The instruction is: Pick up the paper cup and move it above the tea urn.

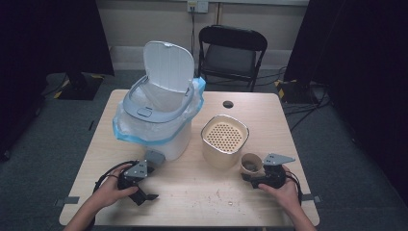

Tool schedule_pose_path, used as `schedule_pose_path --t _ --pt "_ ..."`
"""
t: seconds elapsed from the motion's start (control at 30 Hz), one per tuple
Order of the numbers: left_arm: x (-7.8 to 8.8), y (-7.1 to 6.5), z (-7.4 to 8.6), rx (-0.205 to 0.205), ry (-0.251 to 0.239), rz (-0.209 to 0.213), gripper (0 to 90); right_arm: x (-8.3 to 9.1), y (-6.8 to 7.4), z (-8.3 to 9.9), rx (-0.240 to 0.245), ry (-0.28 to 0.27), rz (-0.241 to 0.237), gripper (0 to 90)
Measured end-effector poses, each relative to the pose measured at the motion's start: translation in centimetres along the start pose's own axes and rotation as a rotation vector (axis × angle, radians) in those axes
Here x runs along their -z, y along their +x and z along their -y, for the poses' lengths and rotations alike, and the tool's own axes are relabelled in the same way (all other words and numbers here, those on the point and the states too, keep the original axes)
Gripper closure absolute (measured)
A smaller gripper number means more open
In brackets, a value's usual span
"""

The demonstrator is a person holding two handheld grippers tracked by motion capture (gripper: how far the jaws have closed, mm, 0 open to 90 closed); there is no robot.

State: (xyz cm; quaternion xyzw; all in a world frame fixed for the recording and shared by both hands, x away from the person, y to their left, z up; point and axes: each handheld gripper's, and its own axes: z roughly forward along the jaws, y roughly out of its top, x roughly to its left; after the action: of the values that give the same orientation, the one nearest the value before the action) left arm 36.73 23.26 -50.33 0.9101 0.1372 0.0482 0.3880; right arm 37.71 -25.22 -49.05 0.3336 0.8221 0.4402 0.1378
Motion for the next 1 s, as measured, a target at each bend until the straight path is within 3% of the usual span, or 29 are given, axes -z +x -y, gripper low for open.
schedule_pose_path --t 0.67,1.0 --pt "0.00 0.00 0.00 0.000 0.000 0.000 0.0 -0.35 0.04 0.00 0.010 -0.027 -0.006 30.9" --pt "0.01 0.00 -0.01 -0.001 0.000 -0.003 0.0 0.38 -0.31 0.03 0.004 -0.012 0.026 32.2"
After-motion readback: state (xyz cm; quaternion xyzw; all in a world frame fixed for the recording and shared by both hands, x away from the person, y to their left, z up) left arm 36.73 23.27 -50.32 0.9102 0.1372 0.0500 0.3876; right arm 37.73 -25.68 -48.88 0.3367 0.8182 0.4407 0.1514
